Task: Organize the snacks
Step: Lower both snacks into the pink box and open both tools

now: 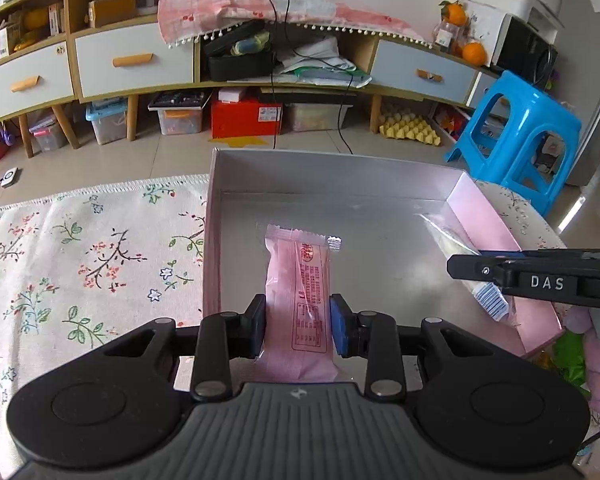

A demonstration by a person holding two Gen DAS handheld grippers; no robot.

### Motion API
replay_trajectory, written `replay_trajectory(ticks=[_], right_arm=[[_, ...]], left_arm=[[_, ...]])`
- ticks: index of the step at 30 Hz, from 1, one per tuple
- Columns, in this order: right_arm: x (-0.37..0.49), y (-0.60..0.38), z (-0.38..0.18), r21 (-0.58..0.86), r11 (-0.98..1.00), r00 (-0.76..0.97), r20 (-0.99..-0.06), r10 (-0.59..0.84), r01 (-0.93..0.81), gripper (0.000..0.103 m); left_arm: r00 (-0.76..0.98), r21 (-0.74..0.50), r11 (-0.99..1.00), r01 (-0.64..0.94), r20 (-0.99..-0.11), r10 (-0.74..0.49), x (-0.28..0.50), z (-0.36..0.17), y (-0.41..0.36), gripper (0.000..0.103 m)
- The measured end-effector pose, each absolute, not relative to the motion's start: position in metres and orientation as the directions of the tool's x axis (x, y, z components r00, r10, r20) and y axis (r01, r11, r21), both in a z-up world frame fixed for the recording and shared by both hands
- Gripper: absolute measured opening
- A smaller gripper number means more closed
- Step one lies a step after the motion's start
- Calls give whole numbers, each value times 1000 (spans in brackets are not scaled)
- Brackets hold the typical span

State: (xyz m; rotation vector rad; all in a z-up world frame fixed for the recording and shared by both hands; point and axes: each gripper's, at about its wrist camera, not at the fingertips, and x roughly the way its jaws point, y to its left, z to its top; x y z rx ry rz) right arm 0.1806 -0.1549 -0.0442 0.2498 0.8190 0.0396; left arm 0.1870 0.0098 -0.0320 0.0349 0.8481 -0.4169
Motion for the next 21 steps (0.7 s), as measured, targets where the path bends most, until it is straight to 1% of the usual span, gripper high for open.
replay_trajectory(ticks=[1,2,3,4,5,6,7,8,9,11,13,19,21], right_arm=[[181,-156,-44,240,969,684,-717,133,63,30],[181,-156,-43,246,967,686,-714,138,63,30],[181,-156,-43,250,966,686,-714,140,63,30],[181,-157,-43,253,965,685,-715,141,64,35],[180,-157,-42,258,964,685,-713,146,63,41],[179,-157,-41,263,963,687,-711,150,62,44],[178,-156,-39,265,962,687,-710,151,62,50],[177,-155,-38,265,962,689,-709,151,62,55],[176,-154,-36,266,962,691,-707,151,62,57],[174,-152,-32,276,959,695,-702,158,61,63],[172,-151,-27,290,955,698,-697,164,65,67],[160,-147,-14,286,956,692,-704,158,73,79],[153,-145,-9,284,956,687,-709,159,72,80]], left_arm=[[584,-139,918,372,-733,-348,187,-32,10,30],[589,-141,917,372,-728,-351,186,-32,10,32],[597,-139,919,369,-722,-350,184,-31,11,40],[602,-142,918,371,-716,-354,183,-30,12,43],[603,-147,916,374,-711,-361,182,-28,12,50],[605,-148,916,373,-710,-361,181,-27,12,54],[604,-153,915,373,-708,-364,179,-25,12,56],[602,-158,914,373,-709,-368,178,-24,13,59],[601,-162,914,371,-708,-369,176,-24,13,66],[612,-151,922,357,-708,-353,171,-20,13,76],[616,-144,923,358,-706,-349,165,-16,14,77],[599,-148,923,355,-722,-346,154,-8,17,90],[596,-145,926,349,-728,-338,149,-6,18,92]])
